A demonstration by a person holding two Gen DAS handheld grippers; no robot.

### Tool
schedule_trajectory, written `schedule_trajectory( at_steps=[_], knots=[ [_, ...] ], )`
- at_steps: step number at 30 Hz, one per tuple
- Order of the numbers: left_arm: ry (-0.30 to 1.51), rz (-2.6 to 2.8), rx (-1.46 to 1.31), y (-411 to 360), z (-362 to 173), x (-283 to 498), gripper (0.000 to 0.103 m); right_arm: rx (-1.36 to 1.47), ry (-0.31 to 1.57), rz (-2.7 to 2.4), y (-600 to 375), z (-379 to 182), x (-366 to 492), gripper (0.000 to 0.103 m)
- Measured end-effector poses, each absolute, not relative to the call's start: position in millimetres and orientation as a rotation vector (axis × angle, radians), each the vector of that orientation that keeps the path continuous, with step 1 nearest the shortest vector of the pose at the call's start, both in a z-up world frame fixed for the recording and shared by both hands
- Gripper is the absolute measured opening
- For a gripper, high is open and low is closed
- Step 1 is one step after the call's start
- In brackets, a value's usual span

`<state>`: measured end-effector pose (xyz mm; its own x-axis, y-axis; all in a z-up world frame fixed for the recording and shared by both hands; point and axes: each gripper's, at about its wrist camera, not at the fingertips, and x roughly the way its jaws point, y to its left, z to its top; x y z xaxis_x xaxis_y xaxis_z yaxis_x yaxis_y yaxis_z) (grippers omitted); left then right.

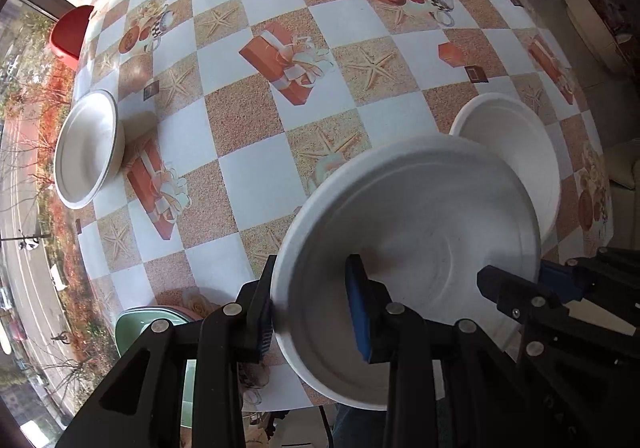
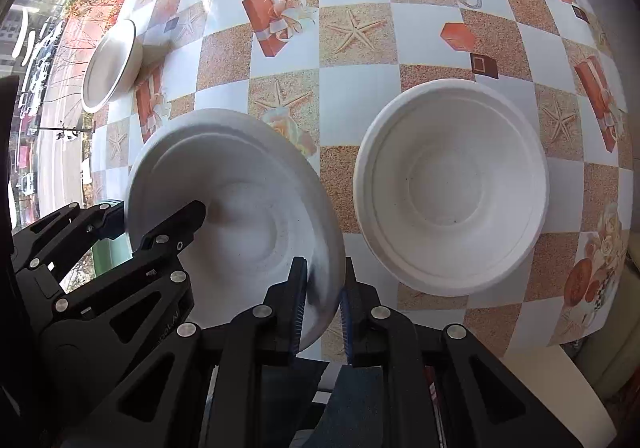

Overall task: Organize plates and bowls
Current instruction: 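Carry the bowl over the first white bowl and lower it inside, then open both grippers to release the bowl into the first bowl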

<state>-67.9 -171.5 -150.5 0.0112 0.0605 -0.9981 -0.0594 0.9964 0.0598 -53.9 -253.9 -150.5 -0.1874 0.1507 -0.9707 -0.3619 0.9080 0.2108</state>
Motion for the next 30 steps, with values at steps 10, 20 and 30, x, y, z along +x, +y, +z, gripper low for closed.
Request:
schedule_trajectory(
  at_steps=[10, 20, 30],
  knots=[
    [1.521, -0.063, 0.108, -239.0, -135.1, -26.1, 0.034, -0.002, 1.664, 0.298, -343.6, -127.0, -26.1, 0.017],
    [1.54, -0.096, 0.102, -260.9, -150.2, 3.1, 0.056, 0.03, 1.652, 0.204, -380.7, -133.7, -2.0, 0.017],
    [1.559, 0.003, 0.038, -213.7, -148.9, -21.8, 0.082, 0.058, 1.651, 0.127, -399.8, -145.8, 11.0, 0.098]
  ],
)
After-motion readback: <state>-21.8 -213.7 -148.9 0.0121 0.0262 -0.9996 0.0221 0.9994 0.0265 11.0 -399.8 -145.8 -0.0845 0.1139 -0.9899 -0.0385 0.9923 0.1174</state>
